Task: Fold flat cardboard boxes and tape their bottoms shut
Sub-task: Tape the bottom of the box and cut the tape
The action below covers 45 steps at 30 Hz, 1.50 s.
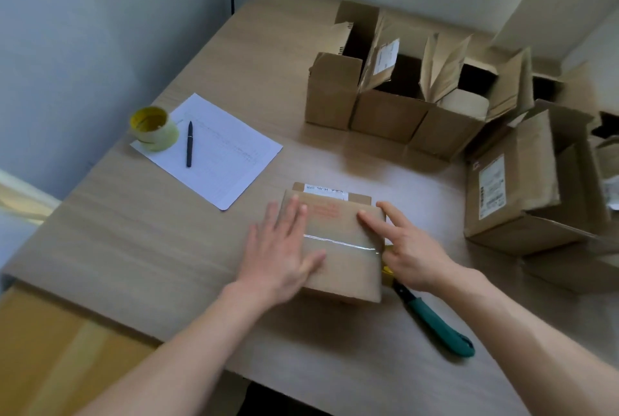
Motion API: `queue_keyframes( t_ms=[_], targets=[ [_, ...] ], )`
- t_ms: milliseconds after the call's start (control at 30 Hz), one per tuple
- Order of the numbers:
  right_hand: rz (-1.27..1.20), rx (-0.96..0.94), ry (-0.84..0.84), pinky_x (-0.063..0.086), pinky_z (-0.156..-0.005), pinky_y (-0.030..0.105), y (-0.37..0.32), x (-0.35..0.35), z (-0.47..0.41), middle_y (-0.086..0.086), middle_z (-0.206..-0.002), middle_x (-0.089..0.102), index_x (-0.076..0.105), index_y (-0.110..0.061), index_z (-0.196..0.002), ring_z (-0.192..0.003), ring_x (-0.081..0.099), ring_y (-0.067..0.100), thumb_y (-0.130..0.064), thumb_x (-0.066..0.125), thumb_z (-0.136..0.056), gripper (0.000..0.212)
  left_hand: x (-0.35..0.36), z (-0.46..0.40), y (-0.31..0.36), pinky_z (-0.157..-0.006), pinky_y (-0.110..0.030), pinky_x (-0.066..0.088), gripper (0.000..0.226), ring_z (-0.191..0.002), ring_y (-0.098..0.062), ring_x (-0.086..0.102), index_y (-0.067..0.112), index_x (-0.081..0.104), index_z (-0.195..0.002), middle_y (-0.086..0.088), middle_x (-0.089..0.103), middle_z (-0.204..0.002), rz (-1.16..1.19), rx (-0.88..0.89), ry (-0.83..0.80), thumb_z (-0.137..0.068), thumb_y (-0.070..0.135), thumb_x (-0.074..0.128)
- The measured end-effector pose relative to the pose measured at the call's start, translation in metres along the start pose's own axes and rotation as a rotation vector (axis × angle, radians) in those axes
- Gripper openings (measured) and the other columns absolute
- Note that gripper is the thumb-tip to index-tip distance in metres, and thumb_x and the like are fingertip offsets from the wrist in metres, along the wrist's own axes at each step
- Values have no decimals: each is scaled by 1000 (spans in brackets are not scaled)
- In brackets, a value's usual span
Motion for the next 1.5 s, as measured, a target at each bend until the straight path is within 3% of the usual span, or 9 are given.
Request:
queue_keyframes(
  t_ms=[233,467,567,700,933,1067,1233,1333,1500],
  targets=[
    [-258,122,191,47,-96,36,-5,5,5,-4,-149,33,47,-41,-142,-91,60,12,-38,70,-86,60,-11,-35,-49,-101,-36,42,56,-121,-29,54,12,48,-137,-7,62,-124,671,-335,-47,-100,52,35],
    [-379,276,249,48,-96,34,-7,16,10,-10,-145,33,47,-42,-141,-87,62,8,-44,73,-82,65,-13,-59,-57,-106,-43,35,87,-131,-30,45,17,46,-143,-6,47,-146,556,-356,-420,-89,77,13],
    [-373,312,326,45,-91,33,-13,14,9,-10,-129,41,48,-43,-137,-98,56,13,-50,69,-79,62,-63,-64,-46,-94,-45,37,89,-130,-33,38,12,37,-142,-7,36,-149,53,-237,41,-86,78,15],
    [-467,436,486,38,-67,27,-30,19,6,-3,-115,45,48,-42,-112,-78,49,1,-54,62,-71,45,-79,4,31,-77,-42,45,71,-107,-32,49,16,53,-129,-6,53,-125,170,202,542,-78,65,47],
    [-95,487,307,47,-74,37,-15,-10,7,-5,-93,64,46,-29,-87,-91,57,26,-64,58,-67,43,-33,19,27,-93,-36,44,33,-104,-34,48,8,70,-108,-9,58,-115,382,202,293,-76,8,74],
    [175,117,300,36,-102,48,-36,-25,-8,4,-147,30,37,-46,-133,-138,28,31,-56,68,-74,68,-51,14,36,-86,-31,42,23,-95,-38,57,-1,74,-97,-16,67,-107,380,356,312,-78,-6,61],
    [82,-194,199,42,-93,36,-44,-12,-22,-9,-127,37,56,-49,-121,-130,29,17,-44,56,-89,32,-43,60,24,-68,-24,45,12,-76,-14,58,19,63,-82,0,62,-85,650,-157,664,-74,13,68],
    [55,-189,238,38,-101,39,-41,-11,-24,-6,-136,35,55,-47,-124,-131,20,16,-43,55,-89,35,15,80,49,-70,-17,48,46,-77,-5,60,33,51,-102,7,61,-89,1004,-400,446,-66,40,80],
    [35,-185,240,41,-98,43,-40,-8,-22,-7,-135,34,53,-44,-125,-131,20,15,-41,54,-90,35,58,70,66,-76,-11,49,73,-82,5,64,25,33,-146,-5,69,-104,1314,-487,280,-85,6,70]
  ],
)
Point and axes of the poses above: each hand's wrist, its own z-axis away from the middle knuckle, its own x-axis out of the palm, y = z × x, the point moved 8 cm from there along -z, towards the middle knuckle
